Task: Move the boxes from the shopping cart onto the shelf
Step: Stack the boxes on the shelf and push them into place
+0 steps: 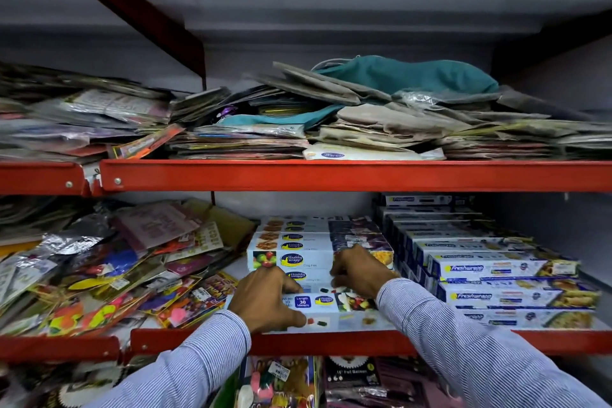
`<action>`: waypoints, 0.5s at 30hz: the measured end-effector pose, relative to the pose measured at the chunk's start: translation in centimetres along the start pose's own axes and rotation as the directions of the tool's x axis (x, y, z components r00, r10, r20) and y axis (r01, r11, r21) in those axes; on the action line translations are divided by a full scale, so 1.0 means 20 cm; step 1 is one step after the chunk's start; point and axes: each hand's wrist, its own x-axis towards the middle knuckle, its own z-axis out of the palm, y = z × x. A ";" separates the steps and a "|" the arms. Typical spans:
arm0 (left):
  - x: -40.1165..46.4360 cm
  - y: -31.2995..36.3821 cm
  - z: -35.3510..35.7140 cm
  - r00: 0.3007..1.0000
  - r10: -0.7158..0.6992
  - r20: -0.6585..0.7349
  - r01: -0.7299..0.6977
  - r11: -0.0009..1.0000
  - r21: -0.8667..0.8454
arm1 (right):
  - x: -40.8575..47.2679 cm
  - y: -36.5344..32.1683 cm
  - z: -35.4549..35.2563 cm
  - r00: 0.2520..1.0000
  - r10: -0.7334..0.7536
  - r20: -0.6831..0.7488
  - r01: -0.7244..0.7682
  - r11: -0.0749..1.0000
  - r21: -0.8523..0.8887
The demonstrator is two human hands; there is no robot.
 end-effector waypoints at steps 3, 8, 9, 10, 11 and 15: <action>0.06 -0.02 0.03 1.000 0.007 -0.025 -0.007 1.000 -0.001 | -0.02 0.01 -0.04 0.999 -0.040 0.023 0.039 0.998 0.043; 0.15 -0.07 0.15 0.998 0.001 -0.068 -0.006 0.997 -0.075 | -0.10 0.04 -0.05 0.996 -0.078 0.039 0.075 0.995 0.071; 0.16 -0.09 0.19 0.997 0.017 -0.070 -0.023 0.996 -0.084 | -0.13 0.05 -0.04 0.996 -0.084 0.040 0.081 0.993 0.082; 0.16 -0.10 0.22 0.997 0.034 -0.075 -0.041 0.995 -0.092 | -0.15 0.05 -0.03 0.996 -0.087 0.035 0.084 0.993 0.083; 0.16 -0.11 0.25 0.995 0.047 -0.088 -0.055 0.994 -0.094 | -0.19 0.06 0.00 0.995 -0.092 0.022 0.091 0.994 0.068; 0.11 -0.15 0.34 0.975 0.125 -0.186 -0.109 0.989 0.097 | -0.30 0.04 0.09 0.982 -0.143 -0.124 0.131 0.987 -0.096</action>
